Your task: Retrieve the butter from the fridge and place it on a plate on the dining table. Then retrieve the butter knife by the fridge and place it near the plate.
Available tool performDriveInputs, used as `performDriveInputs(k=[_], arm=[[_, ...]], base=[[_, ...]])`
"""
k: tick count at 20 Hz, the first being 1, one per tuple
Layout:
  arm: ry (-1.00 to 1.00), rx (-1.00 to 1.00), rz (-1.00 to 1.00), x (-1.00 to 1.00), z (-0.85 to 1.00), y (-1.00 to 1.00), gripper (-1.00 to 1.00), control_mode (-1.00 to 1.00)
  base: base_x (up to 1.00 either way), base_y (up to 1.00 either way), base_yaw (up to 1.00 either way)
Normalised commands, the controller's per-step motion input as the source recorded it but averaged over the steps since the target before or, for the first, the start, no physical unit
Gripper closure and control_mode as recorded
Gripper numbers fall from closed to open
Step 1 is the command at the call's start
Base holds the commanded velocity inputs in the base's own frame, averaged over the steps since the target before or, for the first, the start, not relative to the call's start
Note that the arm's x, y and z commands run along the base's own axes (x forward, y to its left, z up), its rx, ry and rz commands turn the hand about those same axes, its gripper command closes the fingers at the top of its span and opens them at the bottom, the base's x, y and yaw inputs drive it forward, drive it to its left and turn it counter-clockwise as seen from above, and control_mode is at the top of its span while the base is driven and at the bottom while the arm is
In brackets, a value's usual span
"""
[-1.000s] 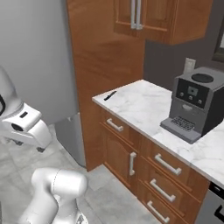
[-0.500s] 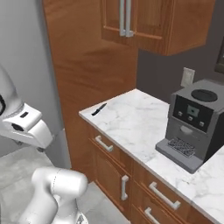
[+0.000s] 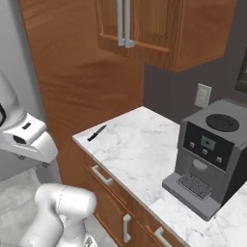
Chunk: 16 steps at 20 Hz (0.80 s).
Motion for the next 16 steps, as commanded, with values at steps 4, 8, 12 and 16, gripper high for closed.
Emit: performDriveInputs(k=[4, 8, 12, 16], arm=[[0.00, 0.00, 0.00, 0.00, 0.00, 0.00, -1.00, 1.00], [0.00, 0.00, 0.00, 0.00, 0.00, 0.00, -1.00, 1.00], [0.00, 0.00, 0.00, 0.00, 0.00, 0.00, -1.00, 1.00], [0.00, 0.00, 0.00, 0.00, 0.00, 0.00, -1.00, 1.00]], base=[[0.63, -0.09, -0.01], [0.54, -0.13, 0.00], [0.59, 0.00, -0.01], [0.58, 0.00, -0.01]])
